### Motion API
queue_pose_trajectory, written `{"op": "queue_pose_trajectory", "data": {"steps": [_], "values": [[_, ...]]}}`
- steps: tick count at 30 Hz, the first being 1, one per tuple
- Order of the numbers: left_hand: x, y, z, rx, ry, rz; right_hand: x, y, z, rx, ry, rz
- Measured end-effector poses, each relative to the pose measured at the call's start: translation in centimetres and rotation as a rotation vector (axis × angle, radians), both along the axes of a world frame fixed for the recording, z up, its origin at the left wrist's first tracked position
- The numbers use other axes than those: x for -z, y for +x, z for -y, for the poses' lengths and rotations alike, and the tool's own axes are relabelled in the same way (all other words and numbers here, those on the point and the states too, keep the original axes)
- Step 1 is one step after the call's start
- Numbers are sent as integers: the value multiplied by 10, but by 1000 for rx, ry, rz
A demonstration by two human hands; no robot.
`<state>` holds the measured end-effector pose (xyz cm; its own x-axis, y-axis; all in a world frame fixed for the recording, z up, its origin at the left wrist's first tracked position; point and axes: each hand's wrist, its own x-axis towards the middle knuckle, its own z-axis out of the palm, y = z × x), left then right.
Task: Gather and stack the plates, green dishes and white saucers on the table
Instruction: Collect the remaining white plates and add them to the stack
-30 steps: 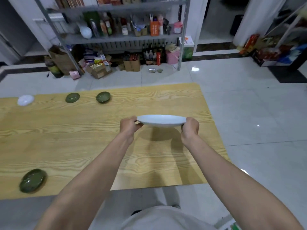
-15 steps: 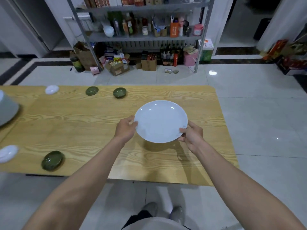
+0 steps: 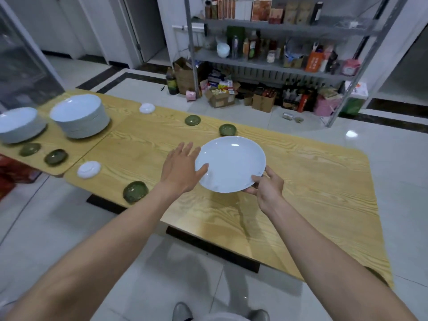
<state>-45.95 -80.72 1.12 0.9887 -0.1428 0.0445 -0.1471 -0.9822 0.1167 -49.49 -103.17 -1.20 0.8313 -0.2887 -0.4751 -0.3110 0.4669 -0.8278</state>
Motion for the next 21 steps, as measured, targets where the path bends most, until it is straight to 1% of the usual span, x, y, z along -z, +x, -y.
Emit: {"op": "queue_pose_trajectory", "data": {"steps": [7,13,21], "values": [[-19,-1,-111,-118,-16,47,-14,25,-112,-68,-21,14],[-18,5,-206,-198,-29,64,-14,43,-212,-137,-26,17],[-15,19,-299,-300,-37,86,-6,72,-319,-200,-12,-3]]}}
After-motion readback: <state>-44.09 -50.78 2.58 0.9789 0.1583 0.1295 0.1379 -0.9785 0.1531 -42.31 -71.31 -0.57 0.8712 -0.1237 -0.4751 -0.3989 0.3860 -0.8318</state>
